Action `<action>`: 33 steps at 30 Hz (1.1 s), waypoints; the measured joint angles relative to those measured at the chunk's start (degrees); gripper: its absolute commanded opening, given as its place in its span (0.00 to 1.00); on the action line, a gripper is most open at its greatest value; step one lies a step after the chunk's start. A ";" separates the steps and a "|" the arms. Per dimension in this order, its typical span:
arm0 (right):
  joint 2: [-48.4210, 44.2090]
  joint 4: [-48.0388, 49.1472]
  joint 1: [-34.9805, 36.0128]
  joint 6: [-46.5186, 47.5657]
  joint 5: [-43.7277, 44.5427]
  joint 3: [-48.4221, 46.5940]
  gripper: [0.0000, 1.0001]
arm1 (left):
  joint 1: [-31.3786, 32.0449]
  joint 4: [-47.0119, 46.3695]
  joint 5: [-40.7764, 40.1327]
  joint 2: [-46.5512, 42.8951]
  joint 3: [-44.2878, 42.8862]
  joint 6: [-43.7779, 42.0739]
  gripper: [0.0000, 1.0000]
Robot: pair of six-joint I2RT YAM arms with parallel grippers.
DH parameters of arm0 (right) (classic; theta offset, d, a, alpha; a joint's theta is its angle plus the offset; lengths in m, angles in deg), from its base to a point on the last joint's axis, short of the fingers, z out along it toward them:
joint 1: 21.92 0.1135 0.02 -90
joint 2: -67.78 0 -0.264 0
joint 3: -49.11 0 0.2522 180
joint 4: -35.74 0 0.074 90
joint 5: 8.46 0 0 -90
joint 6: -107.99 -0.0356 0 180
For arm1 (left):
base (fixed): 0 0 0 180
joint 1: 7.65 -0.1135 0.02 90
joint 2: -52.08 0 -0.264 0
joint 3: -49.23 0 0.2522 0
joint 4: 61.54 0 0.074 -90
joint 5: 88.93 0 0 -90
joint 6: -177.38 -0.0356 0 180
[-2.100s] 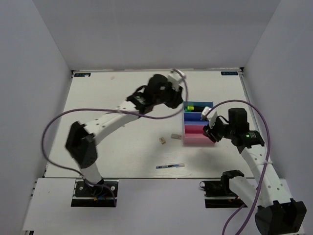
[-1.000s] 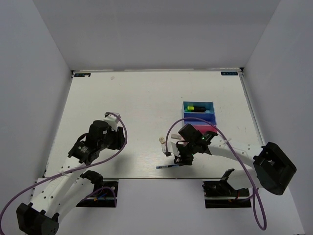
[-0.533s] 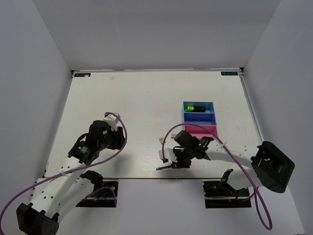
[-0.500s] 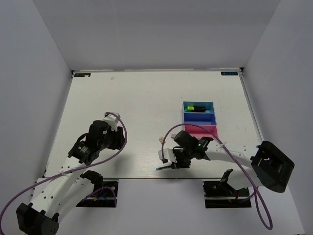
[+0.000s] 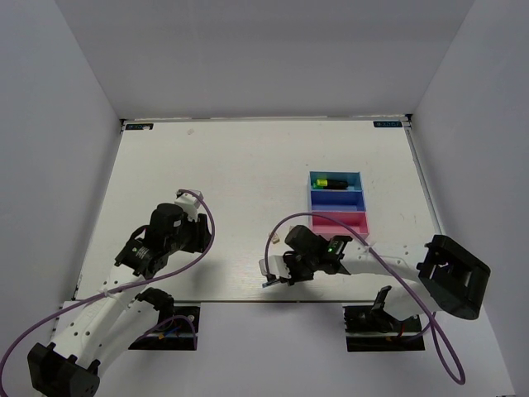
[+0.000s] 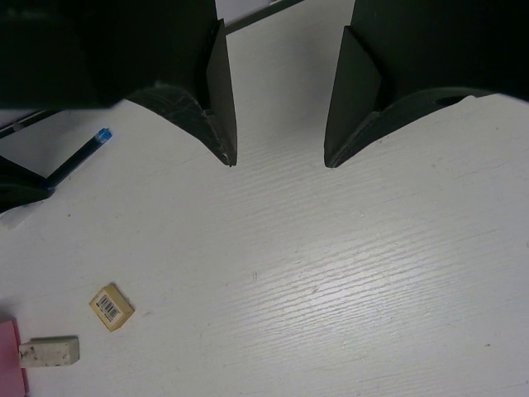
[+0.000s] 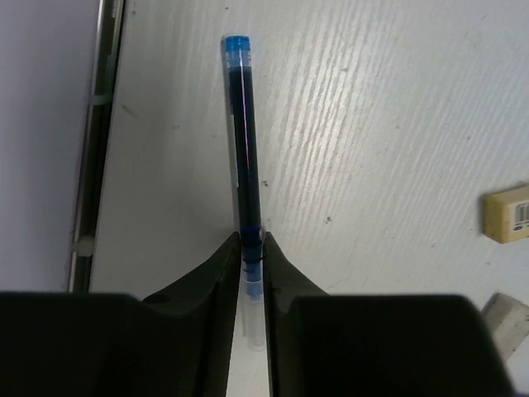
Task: Sort the stationery into containers
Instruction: Pick up the pen from the corner of the board.
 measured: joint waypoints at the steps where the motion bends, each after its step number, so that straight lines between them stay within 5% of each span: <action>1: 0.17 0.59 0.26 0.02 0.52 -0.02 0.22 | 0.00 0.00 0.00 0.00 0.00 0.00 0.57; 6: 1.36 2.25 0.81 -0.04 2.69 -0.74 0.32 | 0.00 0.00 0.00 0.00 0.00 0.00 0.57; 14: 2.93 2.49 1.20 0.24 3.39 -1.77 0.34 | 0.00 0.00 -0.02 0.00 0.00 -0.02 0.57; 27: 6.40 -3.10 2.19 5.31 1.92 -5.97 0.04 | 0.00 0.00 -0.02 0.09 0.00 -0.02 0.57; 33: 5.84 -4.46 2.19 5.57 1.84 -6.56 0.00 | 0.00 0.00 -0.02 0.11 0.00 -0.04 0.56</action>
